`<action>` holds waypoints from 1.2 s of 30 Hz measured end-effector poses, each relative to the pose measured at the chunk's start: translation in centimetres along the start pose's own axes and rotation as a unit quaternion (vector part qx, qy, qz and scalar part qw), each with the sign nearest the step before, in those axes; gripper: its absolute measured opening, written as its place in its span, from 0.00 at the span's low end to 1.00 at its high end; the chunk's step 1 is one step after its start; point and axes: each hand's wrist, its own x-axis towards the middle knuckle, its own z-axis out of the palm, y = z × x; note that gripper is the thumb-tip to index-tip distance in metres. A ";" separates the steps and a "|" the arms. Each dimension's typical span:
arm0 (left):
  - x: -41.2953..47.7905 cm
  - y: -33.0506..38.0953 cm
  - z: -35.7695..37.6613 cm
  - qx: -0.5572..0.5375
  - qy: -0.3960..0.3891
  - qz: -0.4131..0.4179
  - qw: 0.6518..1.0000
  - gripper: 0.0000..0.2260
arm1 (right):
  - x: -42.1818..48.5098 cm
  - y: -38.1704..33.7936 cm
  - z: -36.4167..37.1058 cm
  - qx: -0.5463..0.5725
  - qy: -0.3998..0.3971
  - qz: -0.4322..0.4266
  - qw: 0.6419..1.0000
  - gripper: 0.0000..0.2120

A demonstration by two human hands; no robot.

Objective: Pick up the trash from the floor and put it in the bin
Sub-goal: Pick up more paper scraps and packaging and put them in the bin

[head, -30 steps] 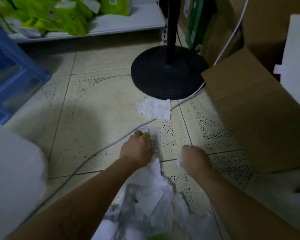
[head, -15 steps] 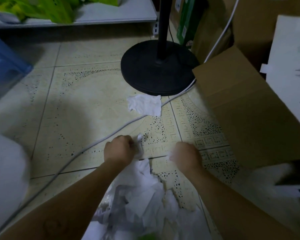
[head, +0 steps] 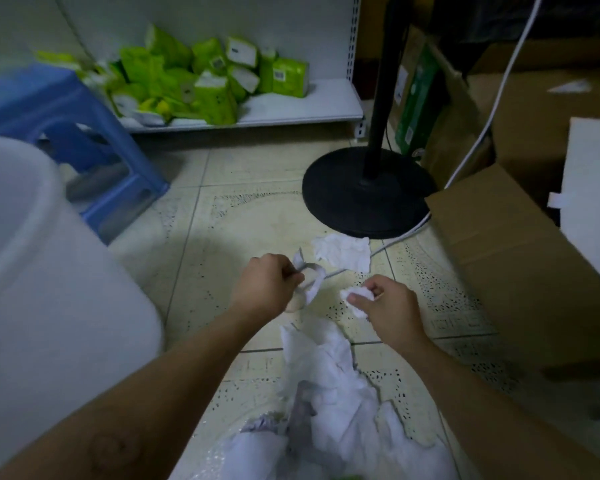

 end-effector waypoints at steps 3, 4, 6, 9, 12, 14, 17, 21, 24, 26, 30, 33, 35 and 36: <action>-1.1 0.8 -3.8 0.015 0.018 0.007 1.000 0.06 | 0.3 -5.3 -0.7 0.015 -0.019 -0.052 0.998 0.11; -1.7 1.2 -5.2 0.019 0.025 0.018 0.999 0.05 | 0.2 -7.2 -1.2 0.020 -0.020 -0.066 0.997 0.10; -2.8 2.2 -8.2 0.026 0.030 0.053 0.998 0.06 | 0.1 -10.9 -2.2 0.050 -0.016 -0.087 0.995 0.08; -4.1 3.6 -13.3 0.051 0.057 0.096 0.992 0.07 | -0.5 -16.8 -3.7 0.078 -0.007 -0.114 0.990 0.06; -5.0 4.5 -19.0 0.067 0.121 0.134 0.981 0.06 | -1.5 -22.7 -4.4 0.072 -0.022 -0.148 0.986 0.06; -5.8 4.4 -22.9 0.080 0.152 0.162 0.972 0.07 | -2.2 -26.5 -4.3 0.072 -0.035 -0.172 0.982 0.05; -7.2 2.6 -28.1 0.107 0.171 0.169 0.965 0.07 | -3.7 -31.9 -3.1 0.080 -0.040 -0.206 0.975 0.06; -9.6 -3.2 -33.3 0.157 0.209 0.113 0.959 0.06 | -6.2 -37.3 1.7 0.037 -0.054 -0.256 0.964 0.05; -11.9 -9.0 -34.9 0.147 0.211 0.053 0.965 0.03 | -8.4 -39.8 6.8 -0.005 -0.056 -0.286 0.957 0.04; -13.2 -12.8 -35.2 0.160 0.185 -0.007 0.970 0.05 | -9.5 -40.8 9.9 -0.049 -0.050 -0.304 0.950 0.04; -14.6 -17.7 -35.6 0.170 0.191 -0.087 0.963 0.15 | -10.7 -40.2 13.4 -0.195 -0.136 -0.313 0.920 0.14; -14.4 -17.6 -34.9 0.199 0.190 -0.063 0.959 0.28 | -10.8 -39.2 13.7 -0.309 -0.165 -0.347 0.870 0.29; -14.1 -16.0 -34.0 0.209 0.182 -0.028 0.960 0.31 | -10.5 -39.2 13.0 -0.345 -0.159 -0.359 0.852 0.32; -13.9 -15.1 -33.5 0.209 0.179 -0.008 0.961 0.31 | -10.2 -39.2 12.3 -0.347 -0.149 -0.358 0.854 0.33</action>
